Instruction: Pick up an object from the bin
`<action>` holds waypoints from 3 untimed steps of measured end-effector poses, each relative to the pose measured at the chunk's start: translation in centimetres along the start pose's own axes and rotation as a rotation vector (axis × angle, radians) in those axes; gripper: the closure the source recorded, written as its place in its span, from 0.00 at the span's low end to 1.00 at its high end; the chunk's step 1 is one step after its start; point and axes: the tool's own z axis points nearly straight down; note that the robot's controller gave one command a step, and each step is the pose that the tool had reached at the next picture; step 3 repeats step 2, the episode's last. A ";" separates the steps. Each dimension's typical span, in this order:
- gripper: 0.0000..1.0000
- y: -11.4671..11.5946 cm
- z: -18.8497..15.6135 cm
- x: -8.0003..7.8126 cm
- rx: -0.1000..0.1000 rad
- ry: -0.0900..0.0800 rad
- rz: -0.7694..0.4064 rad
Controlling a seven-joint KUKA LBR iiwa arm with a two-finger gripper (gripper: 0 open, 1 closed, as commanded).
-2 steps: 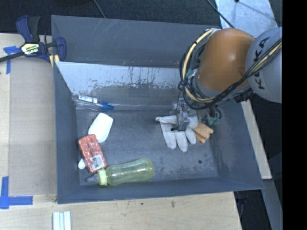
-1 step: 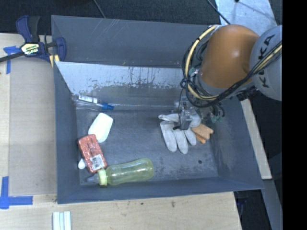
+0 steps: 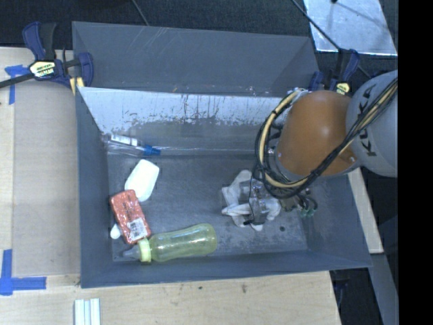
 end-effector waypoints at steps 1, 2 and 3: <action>1.00 0.0 0.0 0.0 0.000 0.000 0.000; 1.00 -2.2 -14.0 -1.0 0.000 0.001 -0.017; 1.00 -2.2 -14.0 -1.0 0.000 0.001 -0.017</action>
Offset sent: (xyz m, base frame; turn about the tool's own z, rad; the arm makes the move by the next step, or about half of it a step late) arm 0.0135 -0.0188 0.1396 -0.0196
